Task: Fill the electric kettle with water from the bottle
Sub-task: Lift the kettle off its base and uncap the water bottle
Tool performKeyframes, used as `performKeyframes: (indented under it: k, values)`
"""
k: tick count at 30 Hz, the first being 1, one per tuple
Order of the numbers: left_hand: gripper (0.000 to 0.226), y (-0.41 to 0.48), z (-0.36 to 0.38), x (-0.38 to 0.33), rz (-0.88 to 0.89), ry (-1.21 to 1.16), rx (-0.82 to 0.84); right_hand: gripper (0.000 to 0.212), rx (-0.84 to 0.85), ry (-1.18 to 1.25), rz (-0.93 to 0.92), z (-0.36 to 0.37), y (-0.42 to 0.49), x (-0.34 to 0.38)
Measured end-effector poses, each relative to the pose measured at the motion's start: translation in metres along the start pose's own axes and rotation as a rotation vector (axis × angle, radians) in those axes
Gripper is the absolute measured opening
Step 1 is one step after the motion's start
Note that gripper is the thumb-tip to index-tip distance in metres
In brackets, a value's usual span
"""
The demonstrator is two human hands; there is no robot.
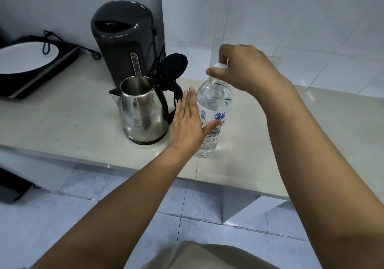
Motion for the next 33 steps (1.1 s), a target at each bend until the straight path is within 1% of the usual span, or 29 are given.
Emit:
performKeyframes:
  k: [3, 6, 8, 11, 12, 14, 16, 18, 21, 27, 33]
  values:
    - [0.107, 0.001, 0.000, 0.000, 0.005, 0.020, -0.005, 0.024, 0.039, 0.082, -0.059, -0.004, -0.004, 0.003]
    - [0.106, 0.001, 0.000, 0.000, 0.015, 0.024, -0.006, 0.022, 0.039, 0.227, -0.083, -0.007, -0.008, -0.001]
    - [0.106, 0.001, 0.000, 0.000, 0.015, 0.027, -0.015, 0.021, 0.013, 0.409, -0.039, -0.008, -0.011, -0.010]
    - [0.105, 0.000, 0.000, 0.001, 0.011, 0.016, -0.026, 0.019, -0.080, 0.816, 0.067, -0.001, -0.012, -0.034]
    - [0.105, 0.000, 0.000, 0.001, 0.009, 0.013, -0.024, 0.018, -0.121, 0.904, 0.112, 0.005, -0.012, -0.045]
    - [0.105, 0.000, 0.000, 0.001, 0.008, 0.007, -0.021, 0.016, -0.183, 0.952, 0.213, 0.024, -0.013, -0.072]
    - [0.105, 0.000, 0.000, 0.001, 0.011, 0.000, -0.028, 0.016, -0.178, 0.902, 0.300, 0.053, -0.018, -0.098]
    - [0.105, 0.000, 0.001, 0.000, 0.013, -0.008, -0.027, 0.023, -0.129, 0.775, 0.385, 0.086, -0.029, -0.123]
    - [0.106, -0.001, 0.001, 0.000, 0.008, -0.027, -0.025, 0.029, -0.081, 0.604, 0.448, 0.125, -0.054, -0.148]
    - [0.104, -0.003, 0.003, -0.001, -0.010, -0.078, -0.033, 0.018, 0.014, 0.386, 0.417, 0.180, -0.084, -0.176]
    - [0.102, -0.003, 0.005, -0.001, -0.016, -0.088, -0.035, 0.026, 0.063, 0.126, 0.268, 0.204, -0.093, -0.174]
Point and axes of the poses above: each hand's wrist, its own y-axis towards the middle knuckle, its own z-axis out of the palm, x = y × z, the point moved 7 cm from there along y, towards the middle knuckle, and after that the axes turned 11 degrees about y, right-handed, at the moved point
